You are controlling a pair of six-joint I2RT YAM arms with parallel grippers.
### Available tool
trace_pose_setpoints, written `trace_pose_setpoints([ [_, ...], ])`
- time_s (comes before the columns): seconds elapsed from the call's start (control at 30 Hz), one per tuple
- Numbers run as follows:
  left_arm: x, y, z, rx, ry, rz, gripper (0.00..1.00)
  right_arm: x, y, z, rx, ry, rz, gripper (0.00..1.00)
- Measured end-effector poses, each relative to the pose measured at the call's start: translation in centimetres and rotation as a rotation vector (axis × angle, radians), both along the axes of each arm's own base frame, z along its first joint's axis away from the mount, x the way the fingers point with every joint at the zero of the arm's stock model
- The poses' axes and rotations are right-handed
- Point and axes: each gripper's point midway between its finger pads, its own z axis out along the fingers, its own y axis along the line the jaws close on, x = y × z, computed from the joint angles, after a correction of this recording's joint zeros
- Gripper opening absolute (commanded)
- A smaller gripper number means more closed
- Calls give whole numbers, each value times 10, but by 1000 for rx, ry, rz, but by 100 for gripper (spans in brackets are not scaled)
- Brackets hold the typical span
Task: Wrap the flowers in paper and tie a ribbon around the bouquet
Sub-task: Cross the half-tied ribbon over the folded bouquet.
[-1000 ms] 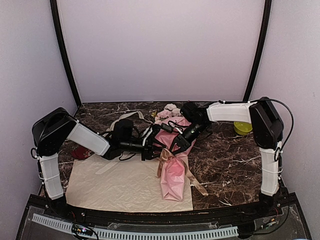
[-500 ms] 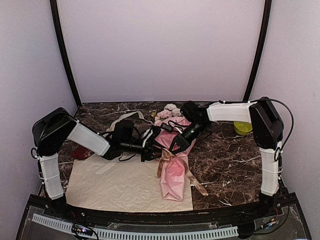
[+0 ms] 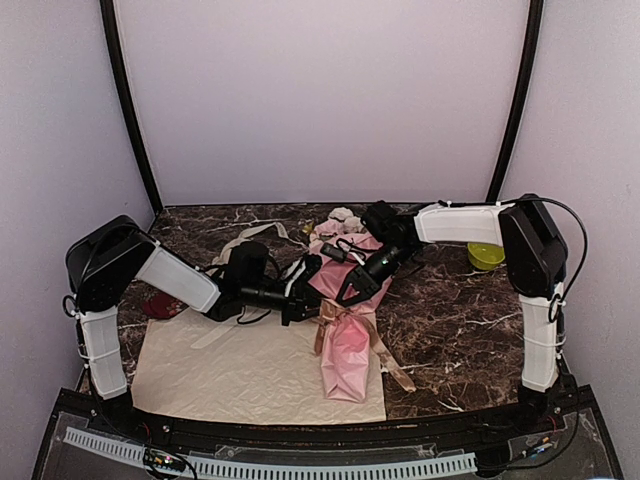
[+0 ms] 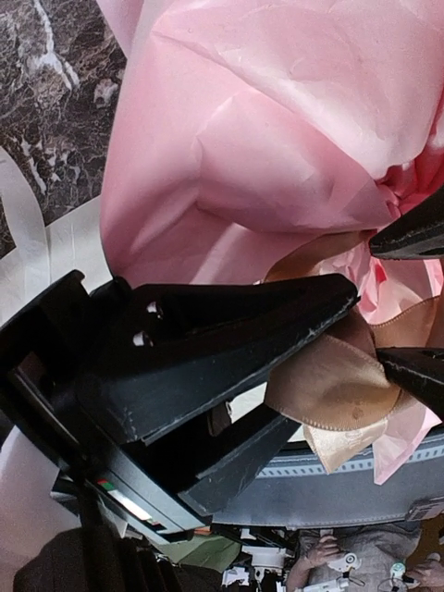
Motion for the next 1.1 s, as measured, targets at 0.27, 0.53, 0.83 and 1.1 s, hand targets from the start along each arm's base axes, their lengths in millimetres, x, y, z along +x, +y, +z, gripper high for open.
trace_pose_setpoints([
  [0.27, 0, 0, -2, 3, 4, 0, 12, -4, 3, 6, 39, 15, 18, 32],
  [0.53, 0, 0, -2, 3, 8, 0, 12, -4, 4, 1, 9, -5, 16, 30],
  [0.83, 2, 1, -5, 7, 18, 10, 12, -4, 4, -5, -31, -23, 9, 8],
  [1.1, 4, 3, -6, 8, 32, 18, 12, -2, 4, -9, -63, -35, -12, 0],
])
